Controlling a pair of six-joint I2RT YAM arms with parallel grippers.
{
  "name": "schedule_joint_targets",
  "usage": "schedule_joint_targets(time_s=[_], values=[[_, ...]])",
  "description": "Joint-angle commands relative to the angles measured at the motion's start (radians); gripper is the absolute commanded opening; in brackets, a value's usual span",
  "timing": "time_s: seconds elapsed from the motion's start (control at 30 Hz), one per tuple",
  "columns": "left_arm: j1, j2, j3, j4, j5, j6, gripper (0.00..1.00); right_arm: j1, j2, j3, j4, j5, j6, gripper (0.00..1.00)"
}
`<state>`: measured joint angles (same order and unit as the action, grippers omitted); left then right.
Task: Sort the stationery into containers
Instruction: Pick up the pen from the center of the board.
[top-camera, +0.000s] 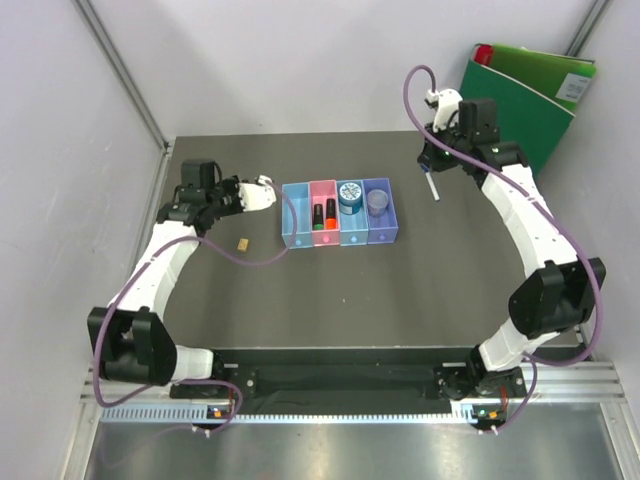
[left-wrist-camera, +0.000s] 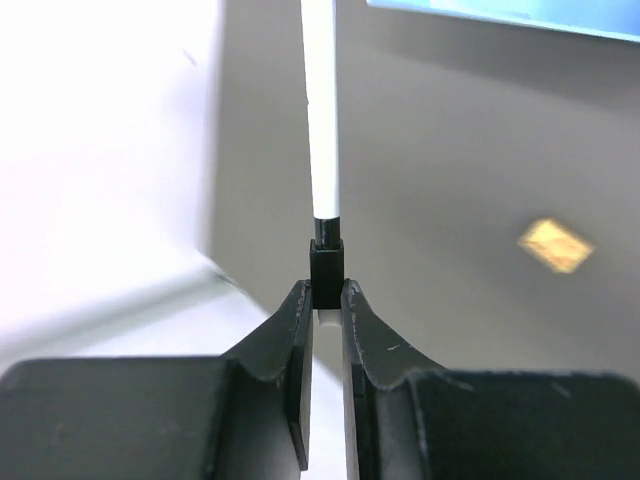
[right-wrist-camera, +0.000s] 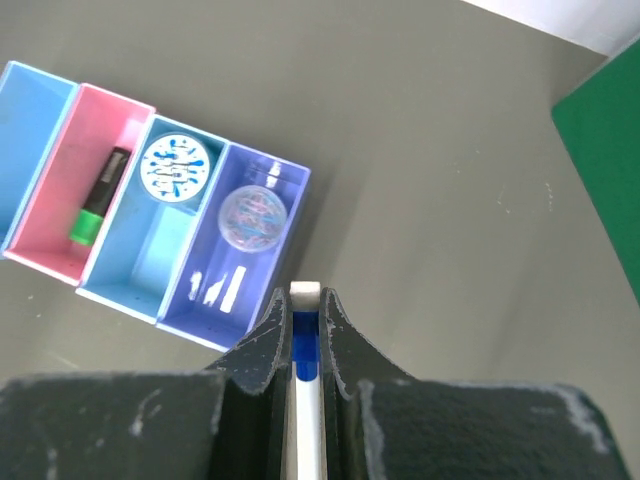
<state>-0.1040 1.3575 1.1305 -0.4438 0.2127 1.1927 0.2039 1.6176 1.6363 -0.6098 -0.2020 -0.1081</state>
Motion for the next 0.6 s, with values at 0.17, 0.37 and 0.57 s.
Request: schedule_joint_targets(time_s=[0.17,0.37,0.57], values=[[0.017,0.014,0.058,0.085,0.336,0.727,0.0,0.031,-0.091,-0.041,0.022,-0.002,0.008,0.04],[0.018,0.179,0.152,0.088,0.465,1.104,0.0,0.031,-0.097,-0.075,0.042,-0.005,0.018,0.04],[0.018,0.321,0.227,-0.018,0.6,1.463,0.0,0.032,-0.067,-0.061,0.045,-0.034,0.042,0.04]])
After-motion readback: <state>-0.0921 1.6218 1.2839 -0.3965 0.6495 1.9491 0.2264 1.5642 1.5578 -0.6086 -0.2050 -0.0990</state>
